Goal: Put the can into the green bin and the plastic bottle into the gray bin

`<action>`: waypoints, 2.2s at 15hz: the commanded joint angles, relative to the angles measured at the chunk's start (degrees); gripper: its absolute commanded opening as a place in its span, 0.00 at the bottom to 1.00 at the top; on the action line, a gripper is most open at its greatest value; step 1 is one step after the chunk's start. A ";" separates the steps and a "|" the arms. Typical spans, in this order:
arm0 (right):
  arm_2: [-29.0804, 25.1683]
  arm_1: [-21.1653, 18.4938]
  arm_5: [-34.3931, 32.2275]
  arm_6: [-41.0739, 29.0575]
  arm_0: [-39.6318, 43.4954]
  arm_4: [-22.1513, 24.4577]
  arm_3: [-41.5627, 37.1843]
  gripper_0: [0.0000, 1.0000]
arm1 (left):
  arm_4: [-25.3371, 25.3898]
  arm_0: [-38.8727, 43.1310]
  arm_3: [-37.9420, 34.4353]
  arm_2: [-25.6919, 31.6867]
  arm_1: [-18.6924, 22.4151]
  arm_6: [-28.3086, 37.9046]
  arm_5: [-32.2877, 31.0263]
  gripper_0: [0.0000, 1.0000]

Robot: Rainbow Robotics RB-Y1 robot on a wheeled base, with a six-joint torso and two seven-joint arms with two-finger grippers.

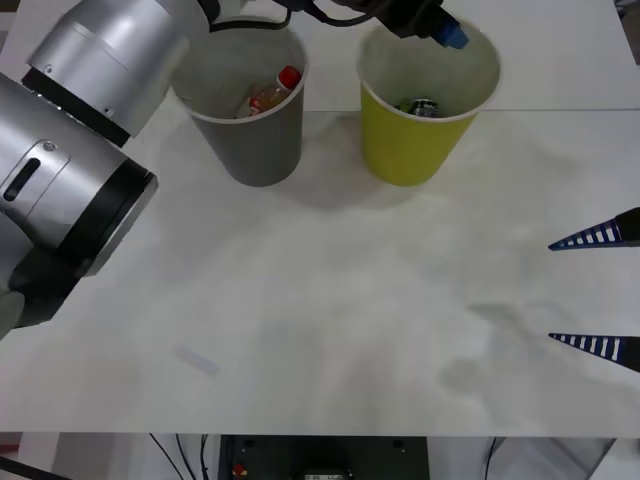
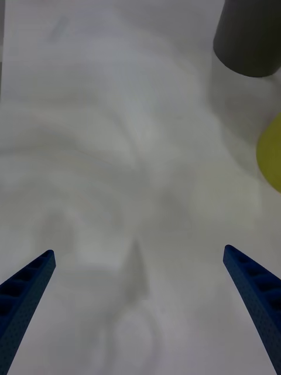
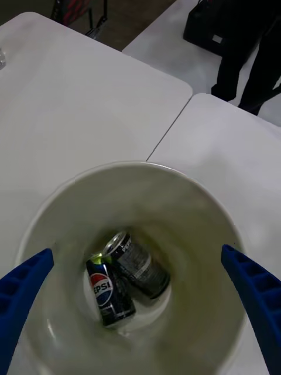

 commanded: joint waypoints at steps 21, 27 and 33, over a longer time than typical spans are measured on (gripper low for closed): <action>0.00 0.00 0.00 0.00 0.00 0.00 0.00 1.00 | 45.25 44.29 -33.22 20.48 46.17 -40.49 -20.26 1.00; 0.00 0.00 0.00 0.00 0.00 0.00 0.00 1.00 | 42.70 61.17 -39.72 33.93 45.91 -55.60 -24.66 1.00; 0.00 0.00 0.00 0.00 0.00 0.00 0.00 1.00 | 42.97 73.82 -43.24 41.14 43.01 -66.15 -26.59 1.00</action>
